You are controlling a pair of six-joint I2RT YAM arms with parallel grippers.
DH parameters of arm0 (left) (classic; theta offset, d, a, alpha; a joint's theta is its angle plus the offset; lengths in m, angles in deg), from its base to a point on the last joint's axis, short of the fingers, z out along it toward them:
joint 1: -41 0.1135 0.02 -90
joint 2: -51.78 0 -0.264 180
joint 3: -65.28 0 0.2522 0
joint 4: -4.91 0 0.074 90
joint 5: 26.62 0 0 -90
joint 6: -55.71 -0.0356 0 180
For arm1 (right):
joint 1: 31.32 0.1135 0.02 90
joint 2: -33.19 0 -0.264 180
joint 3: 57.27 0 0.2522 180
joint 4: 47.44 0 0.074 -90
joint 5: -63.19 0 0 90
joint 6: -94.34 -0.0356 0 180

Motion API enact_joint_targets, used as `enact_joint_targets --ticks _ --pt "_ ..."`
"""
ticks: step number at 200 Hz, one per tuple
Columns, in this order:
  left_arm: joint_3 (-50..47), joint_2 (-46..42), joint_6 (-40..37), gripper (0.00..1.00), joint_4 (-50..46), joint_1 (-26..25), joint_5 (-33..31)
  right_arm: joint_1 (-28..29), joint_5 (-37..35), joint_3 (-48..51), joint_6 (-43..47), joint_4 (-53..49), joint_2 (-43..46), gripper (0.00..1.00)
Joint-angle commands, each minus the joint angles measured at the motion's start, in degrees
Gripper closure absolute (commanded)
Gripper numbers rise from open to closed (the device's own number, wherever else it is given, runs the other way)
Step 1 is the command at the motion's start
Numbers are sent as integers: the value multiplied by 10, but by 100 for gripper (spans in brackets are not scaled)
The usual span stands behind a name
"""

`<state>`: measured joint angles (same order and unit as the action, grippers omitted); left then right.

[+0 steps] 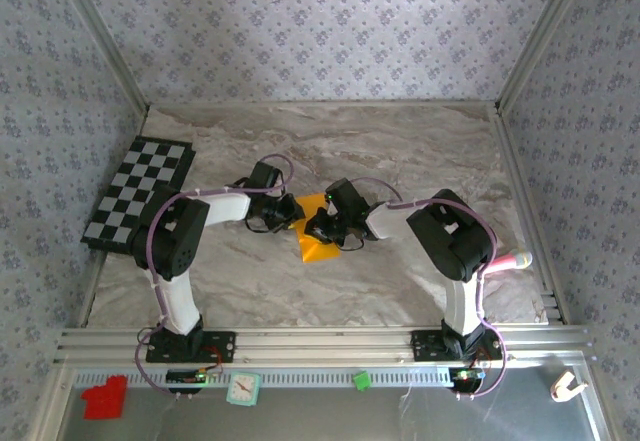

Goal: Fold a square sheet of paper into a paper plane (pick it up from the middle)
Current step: Fold the triangle a second time at the center of the table.

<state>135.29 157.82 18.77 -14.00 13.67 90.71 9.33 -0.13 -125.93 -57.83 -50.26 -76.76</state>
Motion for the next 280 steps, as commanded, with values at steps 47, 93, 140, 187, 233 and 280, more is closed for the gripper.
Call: enact_joint_targets --ticks 47,93,140,187,233,280 --pt "10 -98 6 71 -61 49 -66 -2 -16 14 -7 -36 -23 73" --pt "-50 -161 18 68 -49 50 -54 -3 -17 17 -6 -35 -20 62" --pt "-86 -191 31 74 -40 28 -26 -5 -20 21 -7 -39 -19 64" --pt "-96 -174 53 85 -17 -8 -17 -7 -20 23 -6 -47 -20 80" --pt "-81 -132 63 91 8 -34 -6 -9 -18 25 -4 -51 -21 91" --pt "-64 -100 58 96 0 -43 -14 -12 -15 24 -3 -54 -22 95"
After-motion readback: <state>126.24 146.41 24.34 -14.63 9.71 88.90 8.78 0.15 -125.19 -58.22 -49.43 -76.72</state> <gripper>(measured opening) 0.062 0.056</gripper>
